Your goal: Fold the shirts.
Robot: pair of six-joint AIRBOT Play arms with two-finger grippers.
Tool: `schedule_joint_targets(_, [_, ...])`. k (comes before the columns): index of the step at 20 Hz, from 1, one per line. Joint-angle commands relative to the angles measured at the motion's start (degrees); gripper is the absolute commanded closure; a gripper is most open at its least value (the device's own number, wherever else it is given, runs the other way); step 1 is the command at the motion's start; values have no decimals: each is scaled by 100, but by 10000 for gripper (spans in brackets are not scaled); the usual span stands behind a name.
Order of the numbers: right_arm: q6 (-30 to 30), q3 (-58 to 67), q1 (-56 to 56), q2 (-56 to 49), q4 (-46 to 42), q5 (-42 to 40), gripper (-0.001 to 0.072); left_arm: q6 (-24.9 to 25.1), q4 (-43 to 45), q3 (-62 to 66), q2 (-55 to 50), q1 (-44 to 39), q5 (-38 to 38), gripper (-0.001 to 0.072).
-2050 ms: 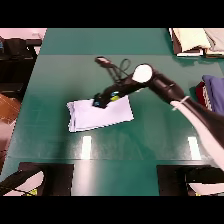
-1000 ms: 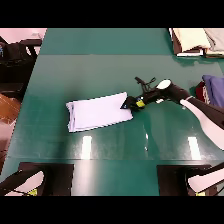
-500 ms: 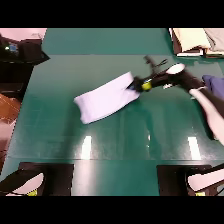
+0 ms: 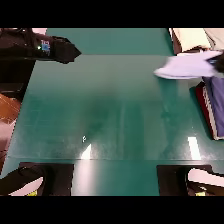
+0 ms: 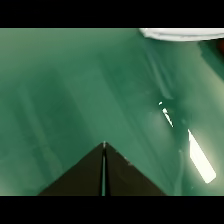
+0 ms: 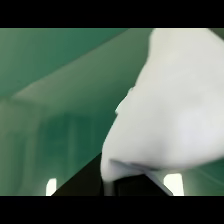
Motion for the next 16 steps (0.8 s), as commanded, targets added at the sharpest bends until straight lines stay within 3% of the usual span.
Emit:
schedule_joint_targets(1, [-2,9,-1132,181,-210,-393,701,-79,-7,0,-39,-138,295,680])
schedule_joint_targets(11, [-87,1827,-1080,-446,-216,-603,701,-79,0,0,-70,-138,229,679])
schedule_joint_targets(16, [299,2868,-1217,-404,-1091,428,701,-59,0,0,-72,-138,214,679])
